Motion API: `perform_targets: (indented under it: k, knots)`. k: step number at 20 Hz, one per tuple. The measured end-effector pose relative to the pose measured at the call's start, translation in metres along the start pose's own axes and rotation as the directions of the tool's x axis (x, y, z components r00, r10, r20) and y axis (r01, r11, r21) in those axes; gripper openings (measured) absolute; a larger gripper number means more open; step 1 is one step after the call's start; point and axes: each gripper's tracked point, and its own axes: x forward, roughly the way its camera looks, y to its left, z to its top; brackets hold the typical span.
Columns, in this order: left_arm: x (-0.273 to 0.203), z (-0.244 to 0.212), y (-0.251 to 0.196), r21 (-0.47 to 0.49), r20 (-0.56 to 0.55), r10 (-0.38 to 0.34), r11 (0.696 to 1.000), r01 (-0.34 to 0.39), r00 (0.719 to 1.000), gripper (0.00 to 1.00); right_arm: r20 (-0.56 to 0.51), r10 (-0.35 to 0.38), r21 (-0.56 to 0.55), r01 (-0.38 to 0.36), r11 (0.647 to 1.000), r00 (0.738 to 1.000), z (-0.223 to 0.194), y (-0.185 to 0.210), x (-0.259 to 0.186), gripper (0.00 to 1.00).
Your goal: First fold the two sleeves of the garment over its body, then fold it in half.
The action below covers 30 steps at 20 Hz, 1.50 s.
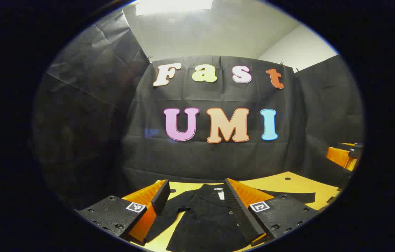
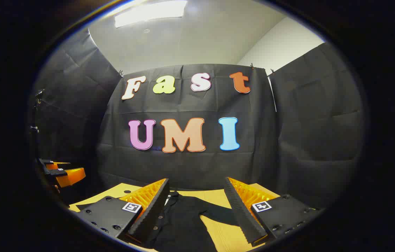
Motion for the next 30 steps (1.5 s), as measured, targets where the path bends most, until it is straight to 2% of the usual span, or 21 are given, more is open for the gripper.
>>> perform_targets:
  k: [9, 21, 30]
  knots:
    - [-0.003, -0.008, 0.013, 0.009, -0.029, 0.026, 1.000, -0.026, 0.999, 0.92, -0.021, -0.011, 0.008, 0.011, 1.000, 1.000, -0.010, 0.002, 0.001, 1.00]
    - [0.000, -0.014, 0.016, 0.036, -0.054, 0.022, 0.999, -0.020, 0.998, 0.92, -0.060, -0.007, 0.008, 0.008, 1.000, 0.998, -0.024, 0.010, 0.006, 0.98]
    - [0.004, -0.023, 0.030, 0.020, -0.077, 0.058, 0.998, -0.057, 0.995, 0.92, -0.078, -0.012, -0.006, 0.011, 1.000, 0.997, -0.028, 0.012, 0.008, 1.00]
